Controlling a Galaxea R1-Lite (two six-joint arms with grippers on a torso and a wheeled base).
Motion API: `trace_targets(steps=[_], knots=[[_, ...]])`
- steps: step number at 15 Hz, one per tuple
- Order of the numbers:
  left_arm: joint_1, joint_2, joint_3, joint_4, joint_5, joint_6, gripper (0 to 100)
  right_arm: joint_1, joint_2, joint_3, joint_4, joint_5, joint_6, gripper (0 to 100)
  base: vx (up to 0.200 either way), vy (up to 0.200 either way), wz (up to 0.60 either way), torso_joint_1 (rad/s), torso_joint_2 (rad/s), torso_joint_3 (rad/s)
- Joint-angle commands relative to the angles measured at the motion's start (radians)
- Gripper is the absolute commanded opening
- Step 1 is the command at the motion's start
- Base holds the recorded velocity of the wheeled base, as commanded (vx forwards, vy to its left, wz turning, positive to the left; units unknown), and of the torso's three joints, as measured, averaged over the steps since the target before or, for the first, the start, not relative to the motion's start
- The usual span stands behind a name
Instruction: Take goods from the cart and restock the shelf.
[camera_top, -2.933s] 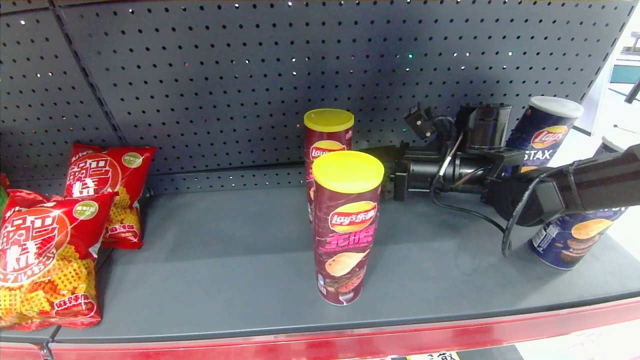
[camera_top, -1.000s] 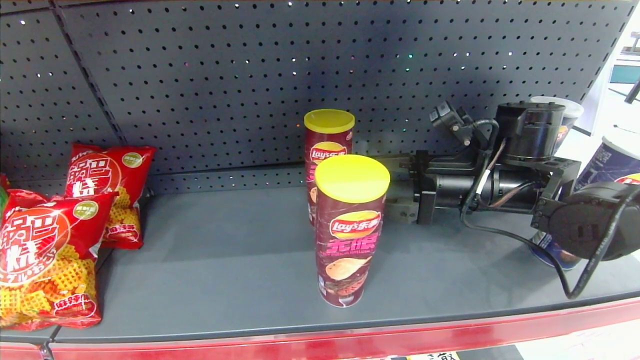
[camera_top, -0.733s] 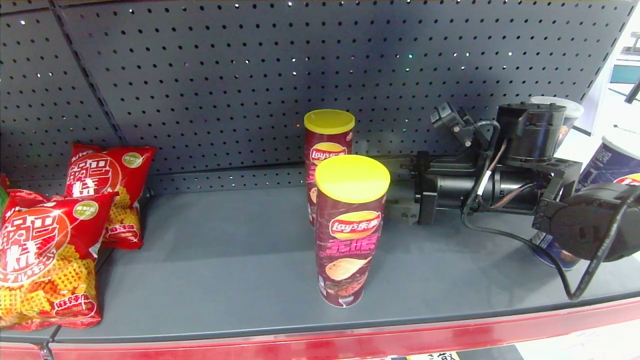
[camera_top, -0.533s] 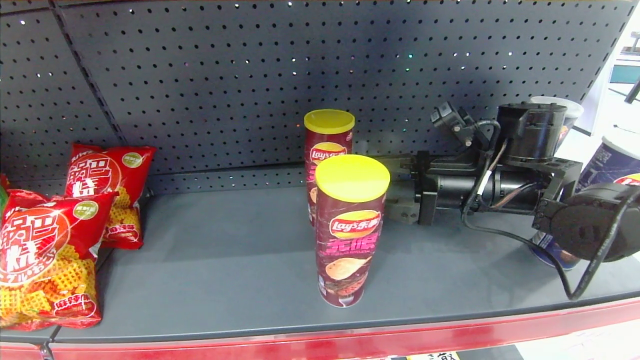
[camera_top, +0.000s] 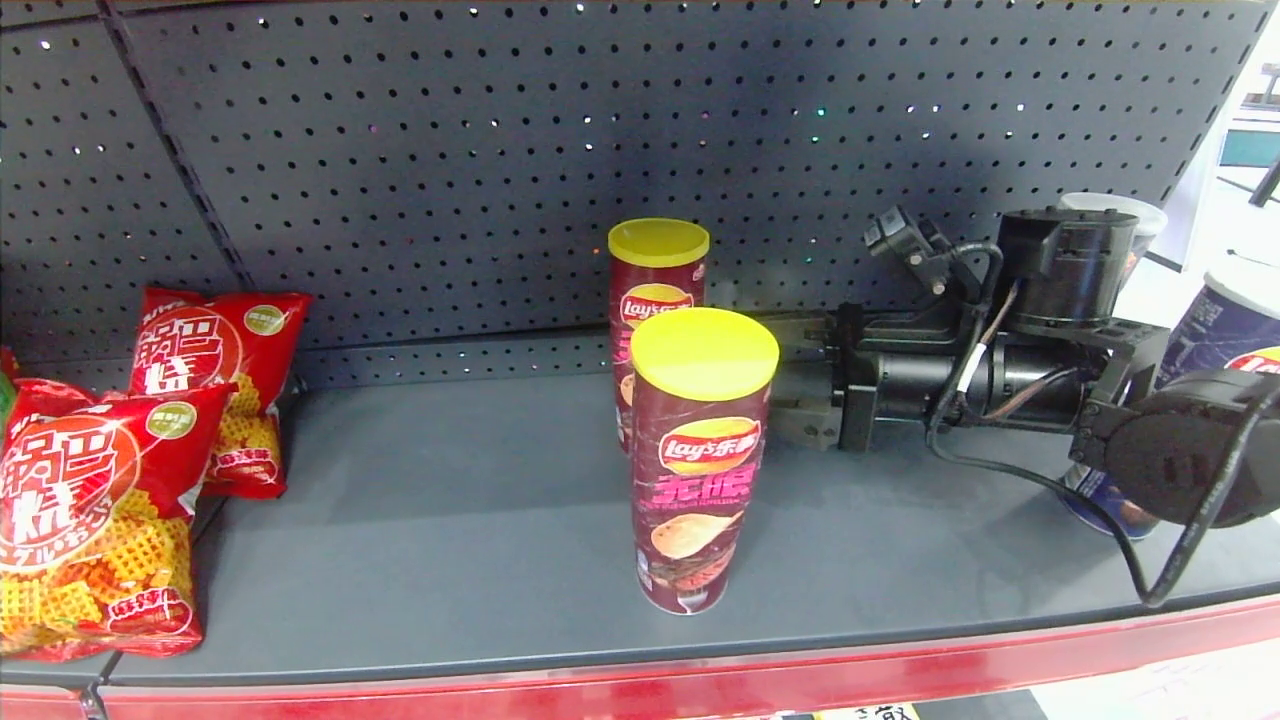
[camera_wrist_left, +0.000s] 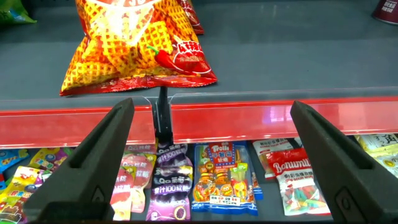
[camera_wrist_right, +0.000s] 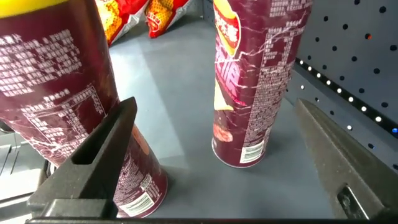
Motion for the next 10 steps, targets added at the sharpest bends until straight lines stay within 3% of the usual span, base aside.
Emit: trace_targets(steps=[1,10], knots=[[0.001,0.000,0.000,0.000,0.000,0.000,100,-0.002,-0.009,0.005,0.000,0.000,0.001,100,0.000,0.000,0.00,0.000,0.00,0.000],[0.001,0.002,0.000,0.000,0.000,0.000,100,-0.001,-0.023,0.033,0.000,-0.007,0.003,100,0.000,0.000,0.00,0.000,0.00,0.000]])
